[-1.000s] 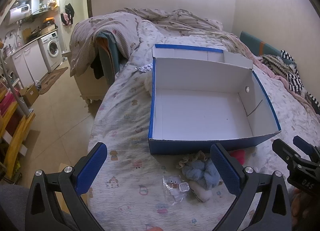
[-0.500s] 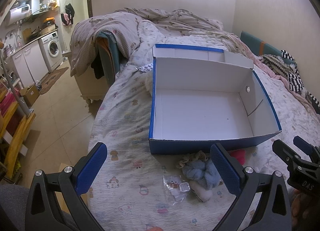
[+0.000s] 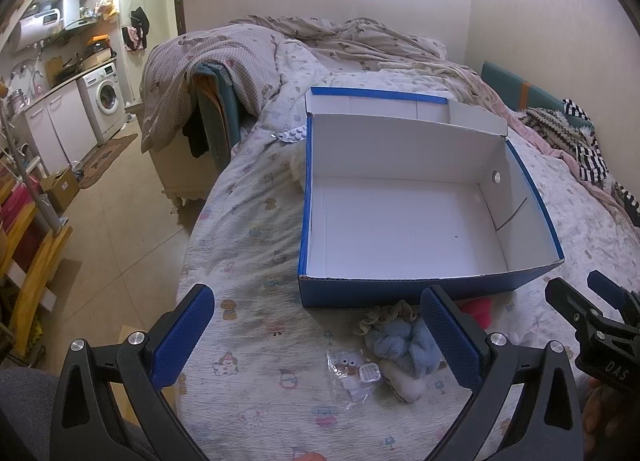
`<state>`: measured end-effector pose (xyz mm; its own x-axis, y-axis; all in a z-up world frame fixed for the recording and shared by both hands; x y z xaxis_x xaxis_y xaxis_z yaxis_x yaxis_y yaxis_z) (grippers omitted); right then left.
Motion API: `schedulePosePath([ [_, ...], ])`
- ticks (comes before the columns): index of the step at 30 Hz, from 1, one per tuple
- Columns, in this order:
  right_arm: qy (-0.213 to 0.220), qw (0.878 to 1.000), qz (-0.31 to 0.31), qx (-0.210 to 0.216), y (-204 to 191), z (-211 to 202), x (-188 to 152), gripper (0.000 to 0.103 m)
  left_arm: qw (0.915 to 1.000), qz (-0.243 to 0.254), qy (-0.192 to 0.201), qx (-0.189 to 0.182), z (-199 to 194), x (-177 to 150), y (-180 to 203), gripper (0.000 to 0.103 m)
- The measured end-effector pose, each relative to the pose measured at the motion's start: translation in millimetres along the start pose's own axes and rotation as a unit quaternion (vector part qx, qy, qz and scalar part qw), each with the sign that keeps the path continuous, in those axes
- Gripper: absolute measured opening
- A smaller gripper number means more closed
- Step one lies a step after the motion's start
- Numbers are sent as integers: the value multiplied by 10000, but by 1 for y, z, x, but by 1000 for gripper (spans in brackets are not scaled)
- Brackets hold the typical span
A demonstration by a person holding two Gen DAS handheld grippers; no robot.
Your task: Organize soft objects
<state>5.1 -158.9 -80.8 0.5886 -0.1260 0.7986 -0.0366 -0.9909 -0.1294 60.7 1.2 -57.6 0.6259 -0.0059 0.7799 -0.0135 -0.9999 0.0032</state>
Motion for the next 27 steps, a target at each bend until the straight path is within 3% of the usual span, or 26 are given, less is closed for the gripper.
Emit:
schedulePosePath([
  [27, -13, 10000, -35, 13, -2, 0, -2, 103, 10000, 50, -36, -12, 1, -2, 2, 103],
])
Point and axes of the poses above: each gripper's, at about its wrist camera, not at the fingertips, and z roughly the way its jaws point, y to its right, x to its top, the point moved 9 cm from there along z, roughly the way its jaws point, and after that the axes turned 6 degrees about y, right-handed, at the moved point
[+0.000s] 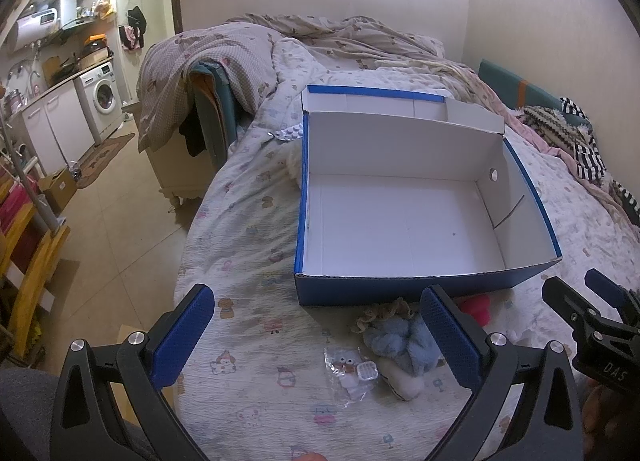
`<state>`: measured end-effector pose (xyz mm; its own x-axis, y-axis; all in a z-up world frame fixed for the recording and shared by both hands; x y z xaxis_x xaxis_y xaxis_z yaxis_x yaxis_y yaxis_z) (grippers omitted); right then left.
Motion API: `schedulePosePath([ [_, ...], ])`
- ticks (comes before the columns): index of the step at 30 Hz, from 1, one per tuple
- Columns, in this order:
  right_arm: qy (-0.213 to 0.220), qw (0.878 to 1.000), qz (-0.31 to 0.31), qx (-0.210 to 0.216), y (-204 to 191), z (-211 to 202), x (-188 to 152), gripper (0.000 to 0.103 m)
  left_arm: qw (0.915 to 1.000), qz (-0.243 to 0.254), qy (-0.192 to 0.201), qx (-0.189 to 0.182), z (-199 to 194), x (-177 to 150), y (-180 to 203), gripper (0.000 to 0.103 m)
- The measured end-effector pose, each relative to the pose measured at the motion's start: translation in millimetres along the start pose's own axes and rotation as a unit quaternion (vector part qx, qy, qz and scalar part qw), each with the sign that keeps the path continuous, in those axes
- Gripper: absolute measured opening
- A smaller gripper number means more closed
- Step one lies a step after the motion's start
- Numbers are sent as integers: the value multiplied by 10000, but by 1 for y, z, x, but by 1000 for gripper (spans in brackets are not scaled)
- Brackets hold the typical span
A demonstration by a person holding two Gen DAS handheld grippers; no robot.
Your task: Organize soft objects
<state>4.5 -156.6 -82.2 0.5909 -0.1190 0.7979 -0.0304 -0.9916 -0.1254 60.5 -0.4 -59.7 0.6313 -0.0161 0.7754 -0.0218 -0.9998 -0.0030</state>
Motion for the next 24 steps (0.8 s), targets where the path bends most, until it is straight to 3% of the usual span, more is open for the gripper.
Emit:
schedulePosePath([
  [24, -54, 9998, 121, 113, 8, -5, 8, 103, 9998, -134, 35, 110, -8, 5, -12, 103],
])
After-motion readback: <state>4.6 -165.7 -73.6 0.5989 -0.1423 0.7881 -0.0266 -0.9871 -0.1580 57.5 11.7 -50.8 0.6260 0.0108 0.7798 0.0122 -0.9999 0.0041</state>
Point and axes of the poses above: each gripper's, at about its wrist camera, not at the fingertips, and z roughly the way its jaws point, y to its right, x to its top, the point moved 9 cm from there along z, roughly the way its jaws point, and after that the axes turned 6 degrees about y, right-handed, at the moved point
